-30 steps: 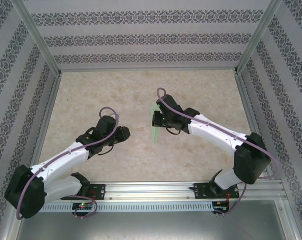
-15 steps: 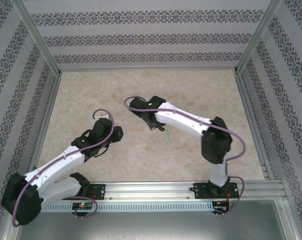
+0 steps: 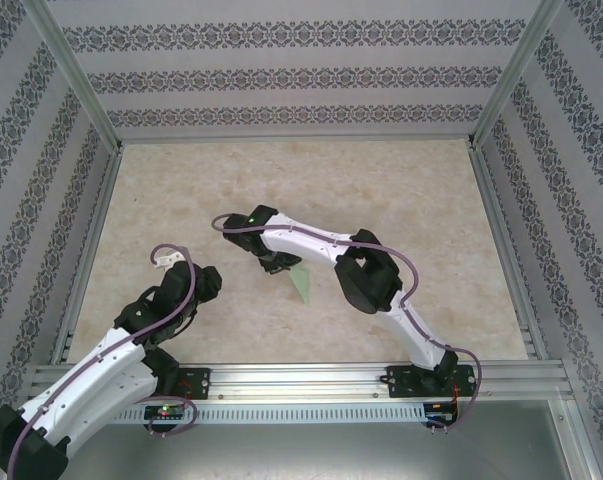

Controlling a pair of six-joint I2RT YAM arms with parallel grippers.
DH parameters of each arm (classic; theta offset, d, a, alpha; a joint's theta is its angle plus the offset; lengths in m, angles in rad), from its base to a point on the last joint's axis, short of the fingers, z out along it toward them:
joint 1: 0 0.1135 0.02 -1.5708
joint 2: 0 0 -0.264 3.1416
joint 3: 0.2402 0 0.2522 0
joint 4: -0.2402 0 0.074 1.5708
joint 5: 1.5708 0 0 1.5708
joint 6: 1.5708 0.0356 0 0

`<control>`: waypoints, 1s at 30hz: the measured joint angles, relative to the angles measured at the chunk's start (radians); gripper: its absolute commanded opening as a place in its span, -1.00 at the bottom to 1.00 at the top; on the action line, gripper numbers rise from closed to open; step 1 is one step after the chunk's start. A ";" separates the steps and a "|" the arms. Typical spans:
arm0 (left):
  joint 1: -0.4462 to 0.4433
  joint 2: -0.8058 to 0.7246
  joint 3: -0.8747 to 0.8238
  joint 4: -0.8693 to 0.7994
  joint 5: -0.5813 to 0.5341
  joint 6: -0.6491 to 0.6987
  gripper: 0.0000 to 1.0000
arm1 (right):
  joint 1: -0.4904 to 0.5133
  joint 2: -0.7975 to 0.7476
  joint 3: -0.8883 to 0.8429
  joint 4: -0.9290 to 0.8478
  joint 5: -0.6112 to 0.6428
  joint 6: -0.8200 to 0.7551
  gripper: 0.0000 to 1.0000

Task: Fold a paper plane with a square sheet of paper (pick it up from the middle)
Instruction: Turn over the paper at the center of the table.

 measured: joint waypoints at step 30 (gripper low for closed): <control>0.006 0.426 0.106 0.112 0.270 0.003 0.06 | -0.282 -0.592 -0.908 0.883 -0.811 0.042 -0.48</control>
